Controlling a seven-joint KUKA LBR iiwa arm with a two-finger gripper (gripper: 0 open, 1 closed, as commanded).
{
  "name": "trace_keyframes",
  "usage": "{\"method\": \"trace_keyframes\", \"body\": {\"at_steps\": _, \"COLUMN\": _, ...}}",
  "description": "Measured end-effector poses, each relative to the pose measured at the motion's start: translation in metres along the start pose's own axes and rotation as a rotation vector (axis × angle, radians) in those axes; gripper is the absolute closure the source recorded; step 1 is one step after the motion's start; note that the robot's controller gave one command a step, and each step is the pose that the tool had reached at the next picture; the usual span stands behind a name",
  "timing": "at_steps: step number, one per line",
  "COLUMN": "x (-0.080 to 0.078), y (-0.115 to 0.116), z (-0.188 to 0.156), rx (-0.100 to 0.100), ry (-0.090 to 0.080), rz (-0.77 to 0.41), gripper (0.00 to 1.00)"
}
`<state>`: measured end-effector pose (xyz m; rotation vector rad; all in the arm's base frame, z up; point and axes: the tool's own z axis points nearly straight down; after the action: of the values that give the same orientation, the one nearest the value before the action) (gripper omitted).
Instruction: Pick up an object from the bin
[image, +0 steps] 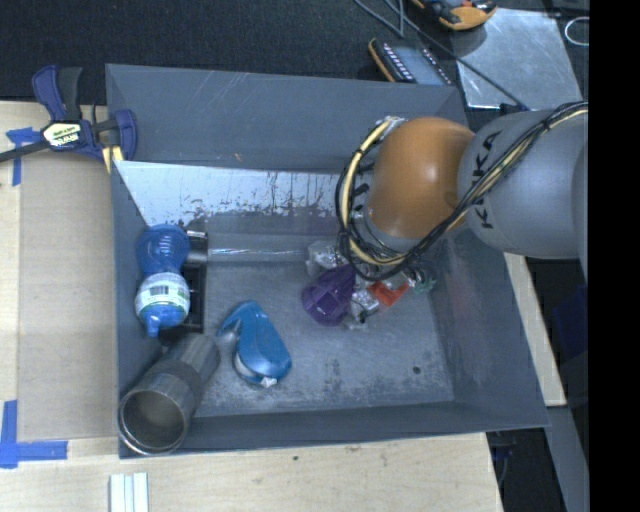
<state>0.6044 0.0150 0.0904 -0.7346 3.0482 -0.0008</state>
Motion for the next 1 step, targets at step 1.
{"method": "trace_keyframes", "body": {"at_steps": 1, "x": 0.0006, "y": 0.0126, "z": -0.0656, "rx": 0.003, "ry": -0.006, "rz": 0.093, "gripper": 0.00}}
